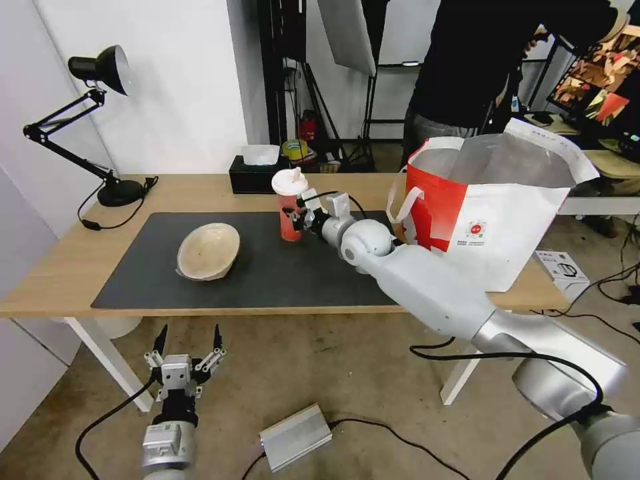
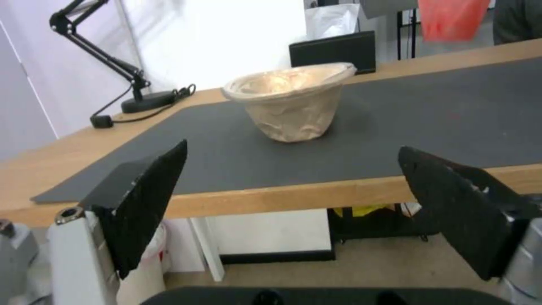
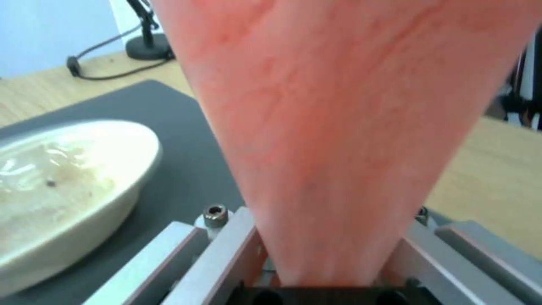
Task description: Pick up the trash from the table and place it into the takeout bag.
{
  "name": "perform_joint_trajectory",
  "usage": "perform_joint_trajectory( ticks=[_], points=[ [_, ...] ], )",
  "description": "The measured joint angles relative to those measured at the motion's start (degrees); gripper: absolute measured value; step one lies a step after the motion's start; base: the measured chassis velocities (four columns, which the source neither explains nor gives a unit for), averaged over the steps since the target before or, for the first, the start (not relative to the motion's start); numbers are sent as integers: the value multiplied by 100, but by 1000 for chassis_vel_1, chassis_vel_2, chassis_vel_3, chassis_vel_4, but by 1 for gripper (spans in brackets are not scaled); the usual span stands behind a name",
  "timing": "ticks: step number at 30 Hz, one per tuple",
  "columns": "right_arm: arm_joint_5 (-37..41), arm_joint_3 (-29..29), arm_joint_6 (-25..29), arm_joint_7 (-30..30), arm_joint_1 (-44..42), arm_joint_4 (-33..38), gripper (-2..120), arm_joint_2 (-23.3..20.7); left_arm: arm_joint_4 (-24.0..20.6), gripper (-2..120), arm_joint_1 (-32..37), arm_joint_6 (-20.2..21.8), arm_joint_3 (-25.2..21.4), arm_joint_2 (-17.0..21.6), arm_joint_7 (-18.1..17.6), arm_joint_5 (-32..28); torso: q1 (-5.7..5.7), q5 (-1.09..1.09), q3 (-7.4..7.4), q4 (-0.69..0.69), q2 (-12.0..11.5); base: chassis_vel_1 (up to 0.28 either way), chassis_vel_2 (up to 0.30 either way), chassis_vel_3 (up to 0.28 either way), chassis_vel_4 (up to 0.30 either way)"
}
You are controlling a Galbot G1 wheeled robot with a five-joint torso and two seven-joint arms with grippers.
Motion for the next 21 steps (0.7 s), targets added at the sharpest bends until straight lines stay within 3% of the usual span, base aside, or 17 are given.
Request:
perform_joint_trajectory(
  ticks=[12,21],
  points=[
    [207,-363,-316,-88,1100,1132,4,-844,-54,100,18,10,-27,127,12,1,0,0,0,1,0,0,0,0,0],
    [273,-474,-408,-663,2137,1297,4,-1489,-69,100,11,12,-22,179,11,-8,0,1,-1,1,0,0,0,0,0]
  ],
)
